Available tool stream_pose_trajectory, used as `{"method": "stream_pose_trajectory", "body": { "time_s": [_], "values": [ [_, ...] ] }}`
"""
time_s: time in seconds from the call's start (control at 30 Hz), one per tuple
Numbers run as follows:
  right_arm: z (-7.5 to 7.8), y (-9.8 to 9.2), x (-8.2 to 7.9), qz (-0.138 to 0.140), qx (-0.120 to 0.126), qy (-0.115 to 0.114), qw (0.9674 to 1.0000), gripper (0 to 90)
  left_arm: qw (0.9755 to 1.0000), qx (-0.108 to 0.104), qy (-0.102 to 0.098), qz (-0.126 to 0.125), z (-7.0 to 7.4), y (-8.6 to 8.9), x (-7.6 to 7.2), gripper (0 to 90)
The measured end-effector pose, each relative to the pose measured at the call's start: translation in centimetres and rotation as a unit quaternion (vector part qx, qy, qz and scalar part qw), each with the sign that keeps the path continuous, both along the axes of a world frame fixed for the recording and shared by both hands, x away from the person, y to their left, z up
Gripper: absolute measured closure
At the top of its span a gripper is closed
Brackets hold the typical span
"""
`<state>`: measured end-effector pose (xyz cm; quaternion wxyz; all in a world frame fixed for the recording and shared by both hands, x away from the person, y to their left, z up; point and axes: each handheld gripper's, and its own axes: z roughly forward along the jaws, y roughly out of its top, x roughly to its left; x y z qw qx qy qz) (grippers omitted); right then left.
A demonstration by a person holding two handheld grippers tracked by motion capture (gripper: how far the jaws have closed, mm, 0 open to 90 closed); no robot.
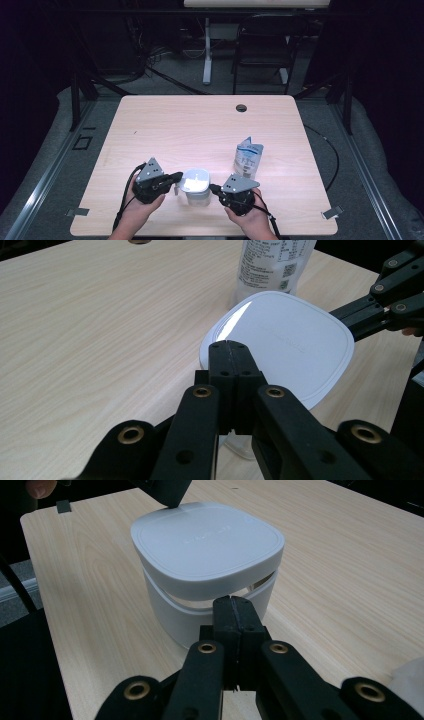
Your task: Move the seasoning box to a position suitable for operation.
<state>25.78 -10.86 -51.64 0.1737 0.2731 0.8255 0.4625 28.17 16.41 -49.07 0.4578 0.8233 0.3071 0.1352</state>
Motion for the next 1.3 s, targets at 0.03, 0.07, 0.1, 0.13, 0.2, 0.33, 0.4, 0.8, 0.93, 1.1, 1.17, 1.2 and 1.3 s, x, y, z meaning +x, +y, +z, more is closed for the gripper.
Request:
{"method": "stream_pose_trajectory", "body": {
  "time_s": [0.03, 0.07, 0.1, 0.13, 0.2, 0.33, 0.4, 0.8, 0.93, 1.1, 1.17, 1.2, 1.3],
  "values": [
    [0.0, 0.0, 0.0, 0.000, 0.000, 0.000, 1.0000, 90.0, 1.0000, 0.000, 0.000, 0.000, 0.0, 0.0, 0.0, 90.0],
    [0.1, 0.0, 0.0, 0.000, 0.000, -0.001, 1.0000, 90.0, 1.0000, 0.000, 0.000, 0.001, 0.0, 0.0, 0.0, 90.0],
    [0.1, 0.1, -0.1, 0.001, 0.000, -0.001, 1.0000, 90.0, 1.0000, 0.000, 0.000, 0.001, 0.0, 0.0, 0.0, 90.0],
    [0.1, 0.1, -0.1, 0.002, 0.000, -0.001, 1.0000, 90.0, 1.0000, 0.001, 0.000, 0.003, 0.0, 0.0, 0.0, 90.0],
    [0.2, 0.1, -0.1, 0.002, 0.003, -0.002, 1.0000, 90.0, 1.0000, -0.001, 0.000, 0.004, 0.0, 0.1, -0.1, 89.6],
    [0.5, 0.1, 0.0, 0.004, 0.001, -0.006, 1.0000, 90.0, 1.0000, -0.001, 0.000, 0.008, -0.1, 0.2, -0.1, 88.8],
    [0.6, 0.2, 0.0, 0.003, 0.002, -0.006, 1.0000, 90.0, 1.0000, -0.001, 0.002, 0.010, -0.1, 0.4, -0.1, 88.0],
    [0.8, 0.4, 0.0, 0.005, -0.001, -0.010, 0.9999, 90.0, 0.9998, -0.006, -0.001, 0.020, -0.2, 1.0, -0.2, 85.2],
    [0.9, 0.4, 0.1, 0.005, -0.001, -0.009, 0.9999, 90.0, 0.9997, -0.004, -0.001, 0.023, -0.2, 1.2, -0.2, 84.5],
    [1.1, 0.3, 0.3, 0.004, 0.003, -0.009, 0.9999, 90.0, 0.9997, -0.008, -0.002, 0.025, -0.1, 1.3, -0.4, 82.6],
    [1.1, 0.3, 0.3, 0.004, 0.003, -0.008, 1.0000, 90.0, 0.9997, -0.008, -0.002, 0.025, -0.1, 1.4, -0.4, 81.6],
    [1.1, 0.4, 0.3, 0.004, 0.003, -0.009, 0.9999, 90.0, 0.9996, -0.010, -0.002, 0.025, -0.2, 1.4, -0.4, 81.1],
    [1.2, 0.4, 0.3, 0.005, 0.002, -0.009, 0.9999, 90.0, 0.9996, -0.011, 0.001, 0.026, -0.2, 1.5, -0.5, 79.2]
  ]
}}
